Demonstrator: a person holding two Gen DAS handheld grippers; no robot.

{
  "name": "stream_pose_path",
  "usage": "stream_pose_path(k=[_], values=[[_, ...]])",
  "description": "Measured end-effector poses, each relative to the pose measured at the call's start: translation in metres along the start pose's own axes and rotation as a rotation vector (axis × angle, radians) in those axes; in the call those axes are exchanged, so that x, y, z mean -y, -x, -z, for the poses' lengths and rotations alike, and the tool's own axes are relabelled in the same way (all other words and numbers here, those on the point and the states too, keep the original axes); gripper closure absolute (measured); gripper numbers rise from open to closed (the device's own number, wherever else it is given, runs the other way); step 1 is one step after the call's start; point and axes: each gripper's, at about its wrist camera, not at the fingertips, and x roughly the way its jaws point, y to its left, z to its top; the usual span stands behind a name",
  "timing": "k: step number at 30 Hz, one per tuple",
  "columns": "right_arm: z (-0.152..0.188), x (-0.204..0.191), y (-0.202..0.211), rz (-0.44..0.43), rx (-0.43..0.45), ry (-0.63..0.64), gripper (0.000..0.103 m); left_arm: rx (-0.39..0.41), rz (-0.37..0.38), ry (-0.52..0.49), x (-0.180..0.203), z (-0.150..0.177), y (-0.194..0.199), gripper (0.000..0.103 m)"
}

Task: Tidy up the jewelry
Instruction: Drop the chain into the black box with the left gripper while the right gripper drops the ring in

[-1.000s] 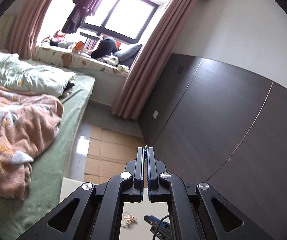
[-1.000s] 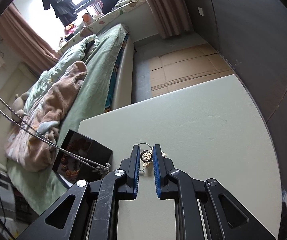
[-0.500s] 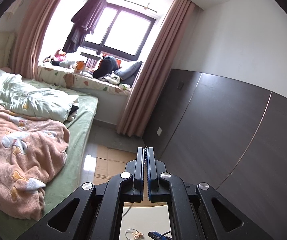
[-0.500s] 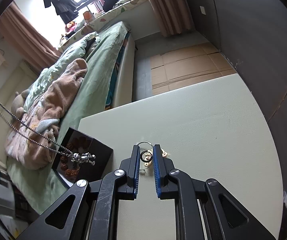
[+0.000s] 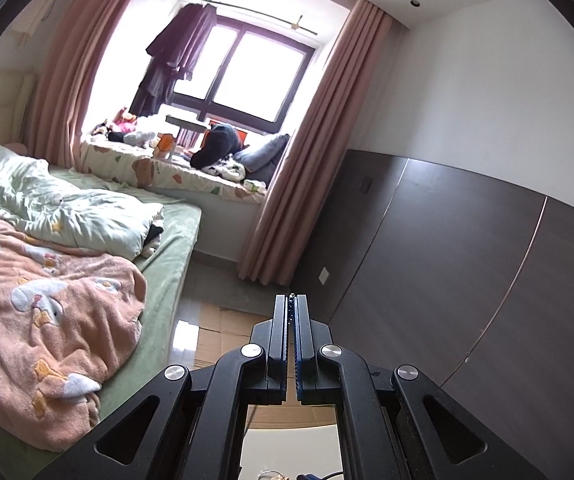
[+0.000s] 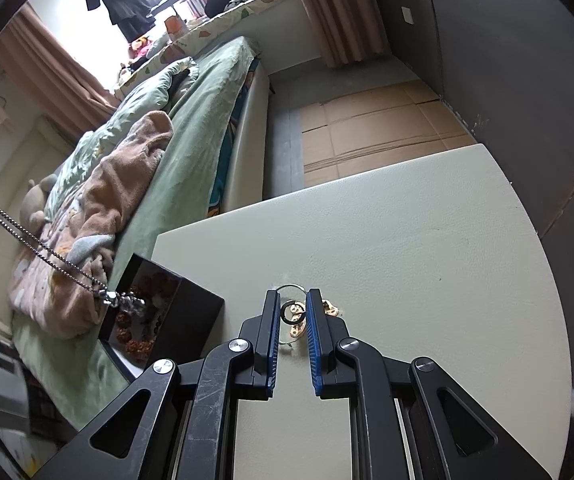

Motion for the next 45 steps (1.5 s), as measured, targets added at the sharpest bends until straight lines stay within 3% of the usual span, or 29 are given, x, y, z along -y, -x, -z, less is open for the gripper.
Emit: stream_pose_path(k=[19,35,40,44,45], values=[[-0.007,-0.010,-0.016,-0.022,-0.026,-0.006,0.089,-0.065,0.015,0.015,-0.009,0.015,-0.032,0.102],[-0.002,-0.003,-0.003,-0.031,0.002,-0.040,0.089,-0.199,0.017,0.195,-0.058,0.111,-0.070,0.102],[0.000,-0.007,0.005,-0.061,0.026,-0.040,0.089,-0.280,-0.001,0.265,-0.078,0.144,-0.079,0.101],[0.003,-0.013,0.015,-0.096,0.071,-0.032,0.089,-0.376,-0.063,0.376,-0.107,0.169,-0.089,0.095],[0.004,-0.016,0.018,-0.105,0.085,-0.030,0.089,-0.398,-0.075,0.394,-0.113,0.175,-0.091,0.081]])
